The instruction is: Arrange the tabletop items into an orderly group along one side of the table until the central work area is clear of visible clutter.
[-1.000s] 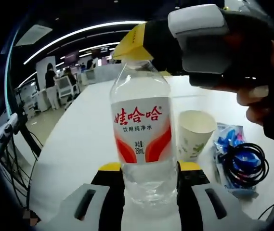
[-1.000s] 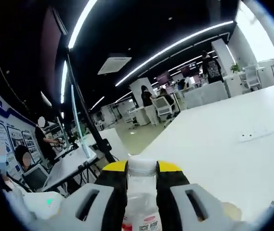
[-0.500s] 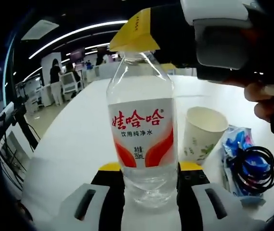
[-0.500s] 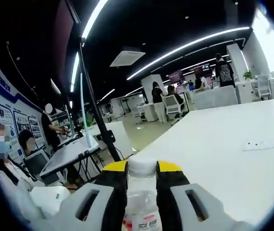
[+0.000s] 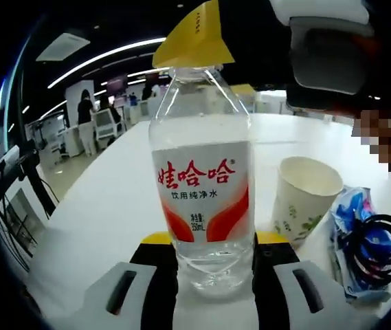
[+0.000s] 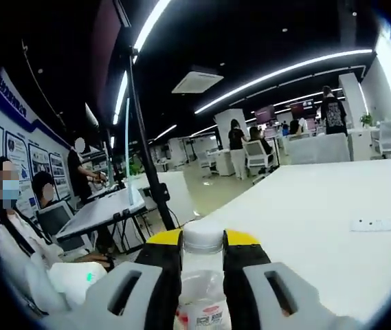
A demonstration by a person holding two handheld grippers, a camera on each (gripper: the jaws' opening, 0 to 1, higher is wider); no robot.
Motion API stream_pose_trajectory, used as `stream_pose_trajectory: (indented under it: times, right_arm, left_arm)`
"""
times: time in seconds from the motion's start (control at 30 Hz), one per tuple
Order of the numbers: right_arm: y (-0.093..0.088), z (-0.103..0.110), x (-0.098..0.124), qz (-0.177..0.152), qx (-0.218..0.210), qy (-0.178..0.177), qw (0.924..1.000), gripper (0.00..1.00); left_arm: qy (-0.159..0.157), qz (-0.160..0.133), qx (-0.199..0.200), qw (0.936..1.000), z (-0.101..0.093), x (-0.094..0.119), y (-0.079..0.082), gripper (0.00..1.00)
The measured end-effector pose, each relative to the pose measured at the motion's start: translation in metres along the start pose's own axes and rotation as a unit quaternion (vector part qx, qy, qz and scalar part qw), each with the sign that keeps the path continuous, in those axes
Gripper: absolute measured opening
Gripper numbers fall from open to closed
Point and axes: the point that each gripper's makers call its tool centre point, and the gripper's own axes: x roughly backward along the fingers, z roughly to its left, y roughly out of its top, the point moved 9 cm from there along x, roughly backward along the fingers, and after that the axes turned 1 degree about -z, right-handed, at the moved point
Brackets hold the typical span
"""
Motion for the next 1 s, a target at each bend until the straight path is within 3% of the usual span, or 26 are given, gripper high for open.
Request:
stream_pose_trajectory:
  times: [0.43, 1.0]
  right_arm:
    - [-0.001, 0.007, 0.005, 0.000, 0.042, 0.037, 0.9984, 0.19]
    - [-0.004, 0.015, 0.010, -0.003, 0.086, 0.064, 0.9943, 0.20]
  left_arm:
    - [0.022, -0.020, -0.007, 0.9995, -0.003, 0.002, -0.002, 0.39]
    - [0.013, -0.020, -0.023, 0.9995, -0.001, 0.003, -0.010, 0.39]
